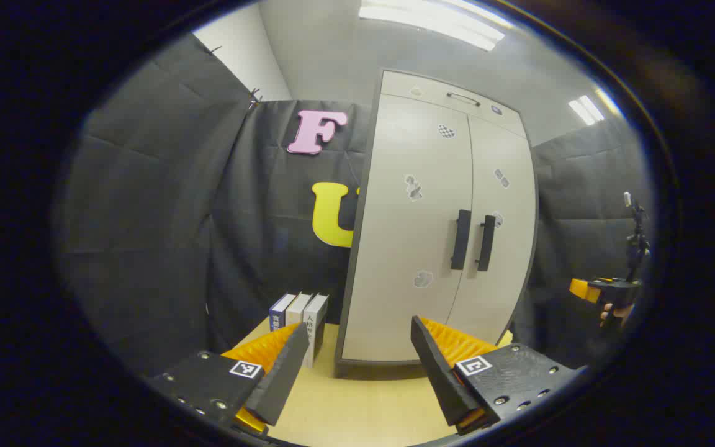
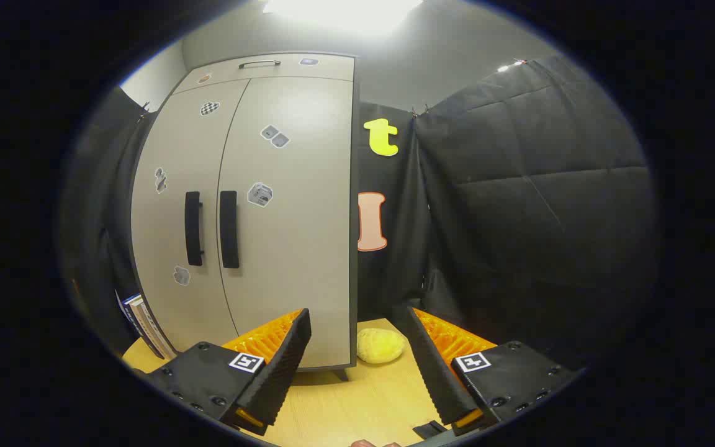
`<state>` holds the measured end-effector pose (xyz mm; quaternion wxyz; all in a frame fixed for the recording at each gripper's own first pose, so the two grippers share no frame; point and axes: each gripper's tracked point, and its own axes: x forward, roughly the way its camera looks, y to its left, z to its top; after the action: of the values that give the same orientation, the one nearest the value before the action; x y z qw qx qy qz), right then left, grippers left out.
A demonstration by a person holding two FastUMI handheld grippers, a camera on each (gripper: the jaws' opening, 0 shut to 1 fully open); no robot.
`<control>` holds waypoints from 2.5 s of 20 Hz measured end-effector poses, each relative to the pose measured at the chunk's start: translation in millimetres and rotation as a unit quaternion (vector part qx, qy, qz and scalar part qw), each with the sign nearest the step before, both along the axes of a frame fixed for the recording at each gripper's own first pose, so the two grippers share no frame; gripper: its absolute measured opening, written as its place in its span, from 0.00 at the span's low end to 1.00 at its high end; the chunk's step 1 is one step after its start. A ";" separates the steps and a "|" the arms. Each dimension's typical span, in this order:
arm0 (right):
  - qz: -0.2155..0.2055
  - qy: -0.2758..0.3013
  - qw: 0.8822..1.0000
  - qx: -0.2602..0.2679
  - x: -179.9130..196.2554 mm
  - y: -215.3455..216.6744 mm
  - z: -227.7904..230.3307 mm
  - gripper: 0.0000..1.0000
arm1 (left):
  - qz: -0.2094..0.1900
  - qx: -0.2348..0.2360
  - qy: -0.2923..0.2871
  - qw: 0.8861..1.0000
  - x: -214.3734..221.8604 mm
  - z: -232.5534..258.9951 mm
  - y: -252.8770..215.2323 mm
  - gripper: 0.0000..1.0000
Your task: Open the right door of the double-door shoe cabinet with the right hand, and open the left door with the left hand.
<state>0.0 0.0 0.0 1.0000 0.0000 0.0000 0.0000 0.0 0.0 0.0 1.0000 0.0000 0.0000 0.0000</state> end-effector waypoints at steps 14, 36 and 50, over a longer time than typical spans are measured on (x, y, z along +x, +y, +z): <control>0.003 0.010 1.000 0.002 -17.2 -5.0 -5.9 0.94 | -0.016 0.030 0.007 0.999 -14.0 -7.2 -21.6 0.97; 0.151 -0.023 0.985 0.083 47.2 118.1 105.9 0.98 | -0.007 0.028 0.047 0.998 -29.3 -53.9 -17.5 0.97; 0.156 -0.019 0.986 0.049 125.9 191.1 109.7 0.98 | 0.040 0.011 0.057 0.998 -20.5 -64.0 32.5 0.99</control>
<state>125.9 191.1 109.7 0.9863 0.0493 -0.0194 0.1560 -20.5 32.5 -64.0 0.9975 0.0110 0.0571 0.0396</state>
